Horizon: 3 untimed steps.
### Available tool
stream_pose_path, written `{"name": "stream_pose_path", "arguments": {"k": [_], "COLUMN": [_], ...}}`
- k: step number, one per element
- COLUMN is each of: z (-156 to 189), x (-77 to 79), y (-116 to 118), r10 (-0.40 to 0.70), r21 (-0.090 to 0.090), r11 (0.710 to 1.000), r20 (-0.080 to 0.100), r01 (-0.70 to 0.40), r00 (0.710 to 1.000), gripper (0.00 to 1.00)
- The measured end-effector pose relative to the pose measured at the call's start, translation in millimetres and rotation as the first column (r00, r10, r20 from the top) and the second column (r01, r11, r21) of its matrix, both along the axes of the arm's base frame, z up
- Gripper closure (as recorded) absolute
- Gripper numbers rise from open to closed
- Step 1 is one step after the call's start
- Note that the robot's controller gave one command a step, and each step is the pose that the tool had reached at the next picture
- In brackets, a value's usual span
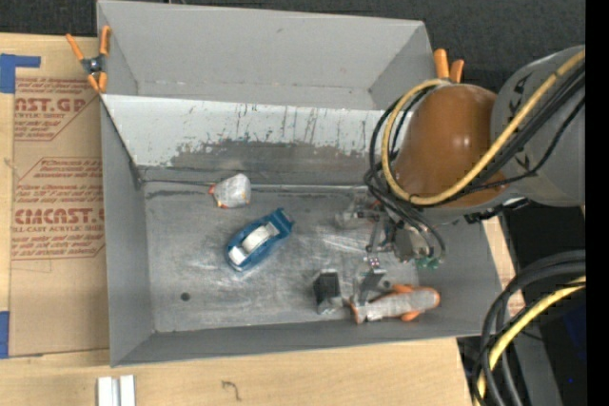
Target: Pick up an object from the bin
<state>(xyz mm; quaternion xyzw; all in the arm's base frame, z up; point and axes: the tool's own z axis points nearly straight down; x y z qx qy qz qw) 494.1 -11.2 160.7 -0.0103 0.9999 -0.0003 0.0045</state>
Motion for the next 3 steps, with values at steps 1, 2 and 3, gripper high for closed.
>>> {"name": "stream_pose_path", "arguments": {"k": [1,2,3], "z": [-81,-81,90], "x": [7.0,7.0,14.6], "y": [20,21,-11], "r10": [-0.213,-0.213,0.032], "r21": [0.003,0.003,0.001], "r11": [0.977,0.977,0.999], "r20": [-0.012,-0.012,-0.011], "r01": [0.214,0.213,-0.032], "r00": [0.977,0.977,0.999], "gripper": [1.00,1.00,1.00]}}
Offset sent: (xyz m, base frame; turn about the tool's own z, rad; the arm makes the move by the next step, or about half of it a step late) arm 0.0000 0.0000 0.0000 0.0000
